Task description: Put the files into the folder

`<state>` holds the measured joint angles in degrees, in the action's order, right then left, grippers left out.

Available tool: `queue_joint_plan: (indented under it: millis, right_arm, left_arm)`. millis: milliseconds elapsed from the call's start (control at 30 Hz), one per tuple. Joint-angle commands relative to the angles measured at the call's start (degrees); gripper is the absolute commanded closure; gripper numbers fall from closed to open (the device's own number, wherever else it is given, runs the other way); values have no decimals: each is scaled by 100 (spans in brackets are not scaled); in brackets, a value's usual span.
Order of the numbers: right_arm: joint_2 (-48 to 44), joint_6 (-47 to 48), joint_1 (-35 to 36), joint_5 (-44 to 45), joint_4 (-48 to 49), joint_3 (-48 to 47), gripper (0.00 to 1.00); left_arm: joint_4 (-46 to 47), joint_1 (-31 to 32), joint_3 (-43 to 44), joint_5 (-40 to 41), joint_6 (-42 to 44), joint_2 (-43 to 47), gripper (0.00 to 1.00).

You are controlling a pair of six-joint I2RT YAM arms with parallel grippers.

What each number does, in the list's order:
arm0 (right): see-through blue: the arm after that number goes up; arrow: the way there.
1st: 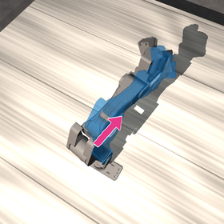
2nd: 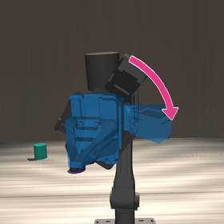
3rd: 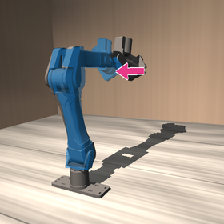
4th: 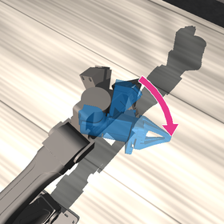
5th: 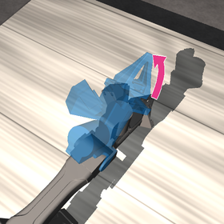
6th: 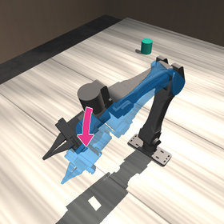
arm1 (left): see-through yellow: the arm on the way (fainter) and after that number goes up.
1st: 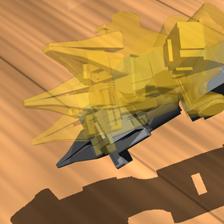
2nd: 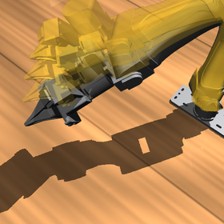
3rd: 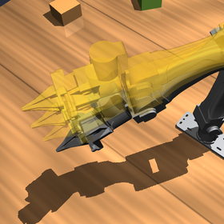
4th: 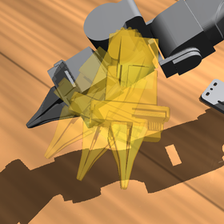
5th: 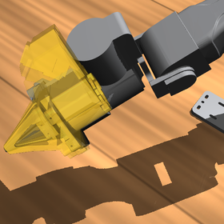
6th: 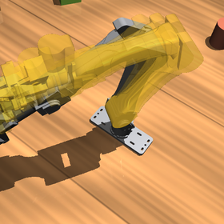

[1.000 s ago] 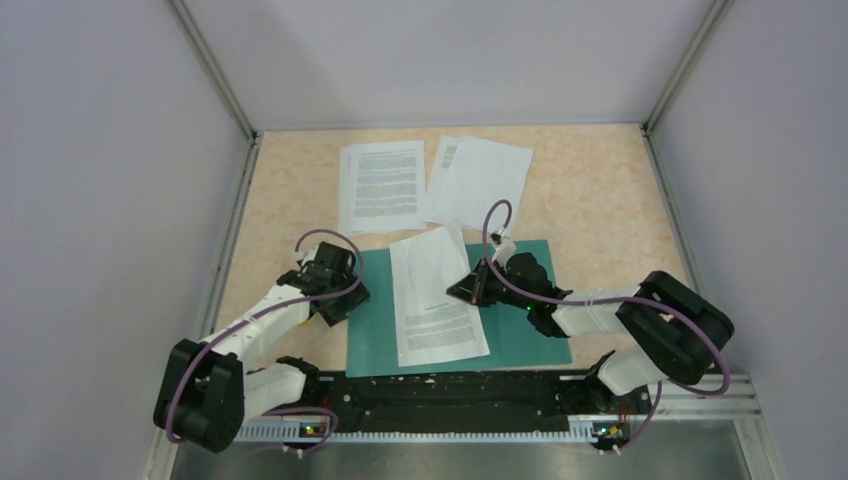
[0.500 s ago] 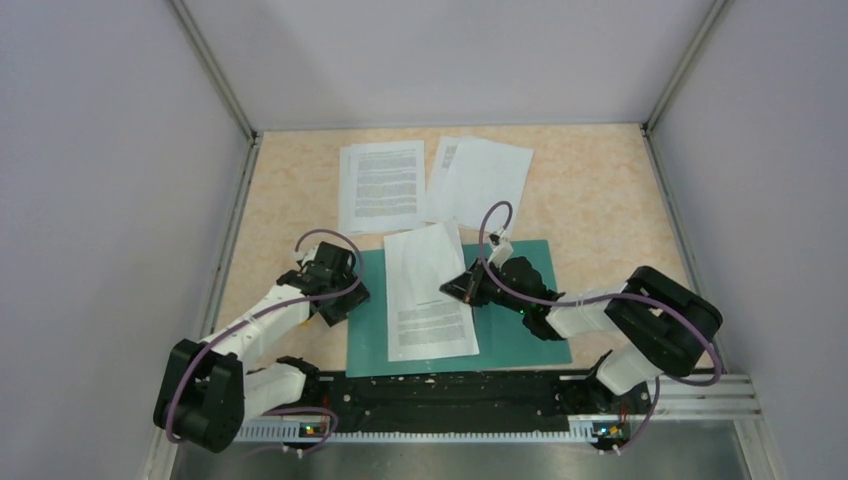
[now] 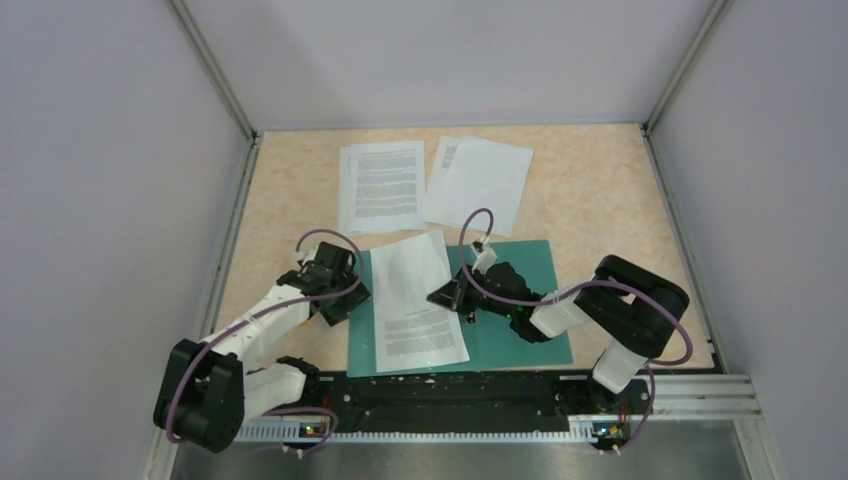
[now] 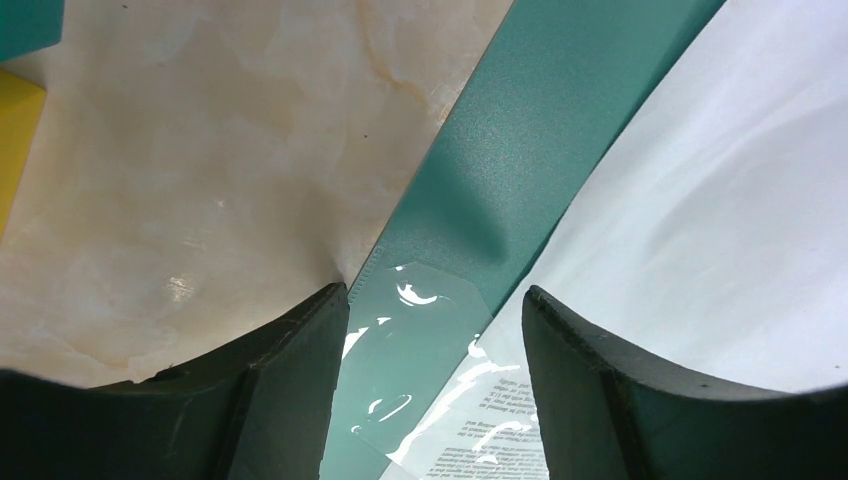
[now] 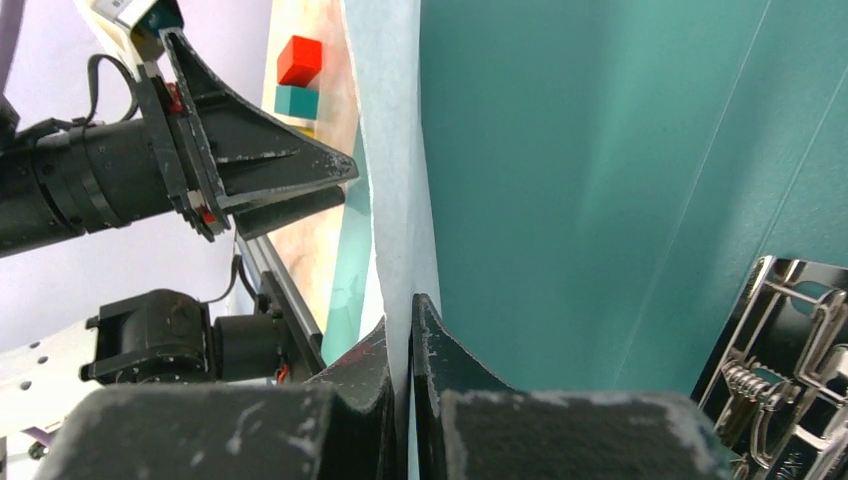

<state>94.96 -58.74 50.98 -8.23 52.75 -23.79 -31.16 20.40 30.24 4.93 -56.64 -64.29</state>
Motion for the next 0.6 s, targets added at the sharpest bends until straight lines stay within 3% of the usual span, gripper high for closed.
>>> queue_joint_plan:
  millis: [0,267,567]
  right_arm:
    - [126,-91,184,20,515,-158,100]
    - [2,-168,325,655,347,-123,100]
    - [-405,166,257,1204,-528,-126,100]
  left_arm:
    - [162,-6,-118,-168,12,-66,31]
    - [152,-7,-99,-218,38,-28,30]
    - [-131,-10,-232,-256,261,530,12]
